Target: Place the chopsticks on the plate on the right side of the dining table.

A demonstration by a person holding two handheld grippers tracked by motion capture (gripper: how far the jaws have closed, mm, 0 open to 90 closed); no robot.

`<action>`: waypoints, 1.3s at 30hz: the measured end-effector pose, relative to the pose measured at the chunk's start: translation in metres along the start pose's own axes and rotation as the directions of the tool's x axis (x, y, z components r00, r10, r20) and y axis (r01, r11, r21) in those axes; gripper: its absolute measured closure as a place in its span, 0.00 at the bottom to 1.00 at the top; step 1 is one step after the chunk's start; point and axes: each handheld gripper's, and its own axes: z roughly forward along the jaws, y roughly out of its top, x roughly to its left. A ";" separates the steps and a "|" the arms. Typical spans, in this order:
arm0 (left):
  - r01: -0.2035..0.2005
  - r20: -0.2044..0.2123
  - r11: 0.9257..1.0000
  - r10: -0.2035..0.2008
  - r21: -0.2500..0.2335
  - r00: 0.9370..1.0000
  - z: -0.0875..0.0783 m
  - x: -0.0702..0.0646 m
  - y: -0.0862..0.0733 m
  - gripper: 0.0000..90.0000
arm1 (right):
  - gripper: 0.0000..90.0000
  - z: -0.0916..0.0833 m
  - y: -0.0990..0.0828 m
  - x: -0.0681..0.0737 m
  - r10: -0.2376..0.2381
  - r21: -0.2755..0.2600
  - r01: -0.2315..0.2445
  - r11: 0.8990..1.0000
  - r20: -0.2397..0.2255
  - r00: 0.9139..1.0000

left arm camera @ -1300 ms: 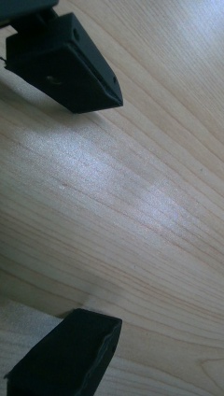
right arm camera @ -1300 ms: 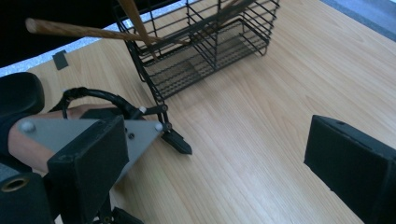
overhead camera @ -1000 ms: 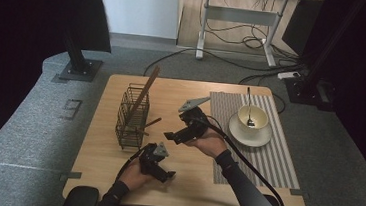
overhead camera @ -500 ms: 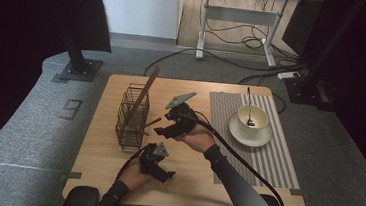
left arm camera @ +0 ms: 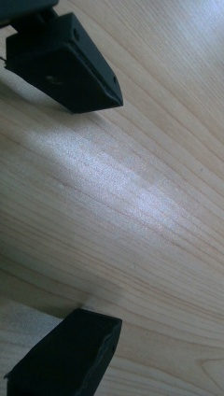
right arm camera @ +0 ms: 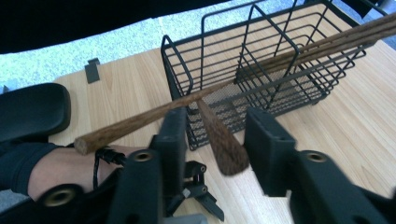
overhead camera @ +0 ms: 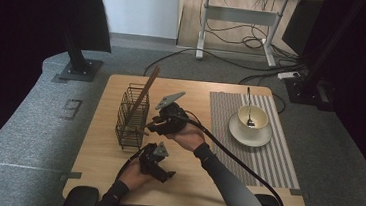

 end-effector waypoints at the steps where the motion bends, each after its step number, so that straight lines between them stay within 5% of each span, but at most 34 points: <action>1: -0.001 0.000 1.000 0.001 0.000 1.000 0.000 0.000 0.000 0.00 | 0.73 0.000 0.001 0.000 0.001 -0.007 -0.001 1.000 -0.006 1.000; 7: 0.002 0.000 1.000 -0.002 0.000 1.000 0.000 0.000 0.000 0.00 | 0.91 0.001 0.002 0.001 -0.019 -0.012 0.019 1.000 -0.019 1.000; 20: -0.004 0.000 1.000 0.004 0.001 1.000 0.000 0.000 0.000 0.00 | 0.92 -0.014 0.005 0.005 -0.052 -0.009 0.052 0.999 -0.013 0.999; 39: -0.009 -0.002 1.000 0.009 0.003 1.000 0.000 0.001 0.000 0.00 | 0.92 -0.061 0.012 0.002 -0.059 -0.035 0.060 0.998 0.023 0.998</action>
